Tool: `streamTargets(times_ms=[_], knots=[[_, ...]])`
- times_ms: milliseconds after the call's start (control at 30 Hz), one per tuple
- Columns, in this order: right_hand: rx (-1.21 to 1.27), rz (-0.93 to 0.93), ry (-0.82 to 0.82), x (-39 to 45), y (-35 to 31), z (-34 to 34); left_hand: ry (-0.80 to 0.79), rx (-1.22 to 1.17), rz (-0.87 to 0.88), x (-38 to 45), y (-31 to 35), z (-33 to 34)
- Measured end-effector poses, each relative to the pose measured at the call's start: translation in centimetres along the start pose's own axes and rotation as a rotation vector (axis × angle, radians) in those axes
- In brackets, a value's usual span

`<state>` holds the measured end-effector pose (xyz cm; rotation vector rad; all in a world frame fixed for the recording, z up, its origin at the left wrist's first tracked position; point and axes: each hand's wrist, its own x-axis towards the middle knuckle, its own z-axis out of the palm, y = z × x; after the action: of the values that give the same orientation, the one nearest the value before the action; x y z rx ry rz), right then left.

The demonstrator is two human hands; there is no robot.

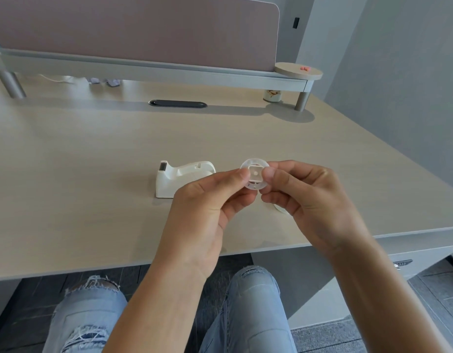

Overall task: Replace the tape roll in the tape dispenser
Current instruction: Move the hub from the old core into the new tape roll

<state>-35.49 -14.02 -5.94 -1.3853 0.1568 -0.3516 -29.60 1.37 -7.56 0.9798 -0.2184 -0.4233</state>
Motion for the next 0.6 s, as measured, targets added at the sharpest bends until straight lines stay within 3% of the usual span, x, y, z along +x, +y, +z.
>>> streamTargets(times_ms=[400,467,533,600], knots=[[0.076,0.041,-0.003,-0.1,0.9,-0.1,-0.013,-0.057,-0.074,-0.3,-0.2,-0.3],[-0.077,-0.059,0.069,-0.3,1.1,-0.1,0.032,-0.037,-0.049,-0.2,-0.5,-0.2],[-0.379,-0.316,0.182,-0.5,1.4,-0.3,0.081,-0.005,-0.013,-0.1,-0.8,-0.1],[-0.627,-0.565,0.155,-0.7,1.7,-0.6,0.105,0.025,0.009,-0.2,-1.0,0.1]])
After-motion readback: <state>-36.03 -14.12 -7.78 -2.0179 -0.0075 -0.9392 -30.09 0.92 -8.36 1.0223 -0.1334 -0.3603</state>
